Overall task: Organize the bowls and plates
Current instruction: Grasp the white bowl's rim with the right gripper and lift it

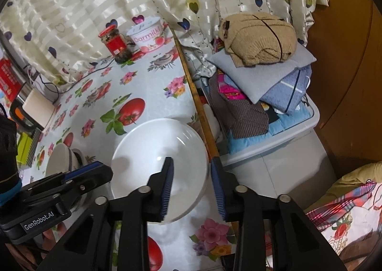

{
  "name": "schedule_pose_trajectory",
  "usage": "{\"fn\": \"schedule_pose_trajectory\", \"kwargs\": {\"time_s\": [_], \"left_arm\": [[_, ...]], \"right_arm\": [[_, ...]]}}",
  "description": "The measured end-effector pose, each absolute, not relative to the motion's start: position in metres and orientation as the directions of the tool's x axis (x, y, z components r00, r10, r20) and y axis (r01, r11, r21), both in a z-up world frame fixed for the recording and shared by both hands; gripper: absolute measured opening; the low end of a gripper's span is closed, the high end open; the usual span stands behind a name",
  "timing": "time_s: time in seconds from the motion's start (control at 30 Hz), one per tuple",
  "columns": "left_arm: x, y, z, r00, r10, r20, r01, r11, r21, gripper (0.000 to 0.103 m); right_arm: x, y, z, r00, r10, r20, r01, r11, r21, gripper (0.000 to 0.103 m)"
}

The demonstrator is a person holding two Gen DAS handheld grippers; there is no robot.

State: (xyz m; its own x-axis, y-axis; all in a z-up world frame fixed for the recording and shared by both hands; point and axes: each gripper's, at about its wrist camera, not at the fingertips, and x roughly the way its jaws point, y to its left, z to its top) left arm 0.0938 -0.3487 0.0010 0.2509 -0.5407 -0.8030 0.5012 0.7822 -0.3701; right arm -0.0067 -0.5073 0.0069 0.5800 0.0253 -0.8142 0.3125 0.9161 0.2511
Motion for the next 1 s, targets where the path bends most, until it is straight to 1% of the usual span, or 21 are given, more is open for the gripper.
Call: {"fn": "schedule_pose_trajectory", "kwargs": {"time_s": [0.1,0.33,0.53,0.83,1.0], "left_arm": [[0.0926,-0.352,-0.0011,0.246,-0.537,-0.807,0.511,0.779,-0.363,0.026],[0.0905,-0.3575,-0.0041,0.243,-0.53,-0.812,0.522,0.777,-0.351,0.025],[0.0907,-0.3586,-0.0078,0.243,-0.521,-0.818,0.521,0.782,-0.343,0.019],[0.0905,-0.3598,-0.0083,0.253,-0.513,-0.82,0.526,0.785,-0.328,0.019],[0.0907,-0.359,-0.0074,0.257,-0.508,-0.822,0.523,0.788,-0.324,0.016]], "right_arm": [[-0.008,-0.5094,0.0038,0.576,0.027,-0.817,0.315,0.915,0.252,0.019],[-0.0086,-0.5109,-0.0024,0.566,0.031,-0.824,0.314,0.916,0.25,0.013],[-0.0088,-0.5111,-0.0028,0.567,0.03,-0.823,0.314,0.916,0.249,0.012],[-0.0088,-0.5109,-0.0026,0.567,0.03,-0.823,0.314,0.916,0.249,0.012],[-0.0091,-0.5112,-0.0029,0.567,0.031,-0.823,0.313,0.916,0.251,0.012]]}}
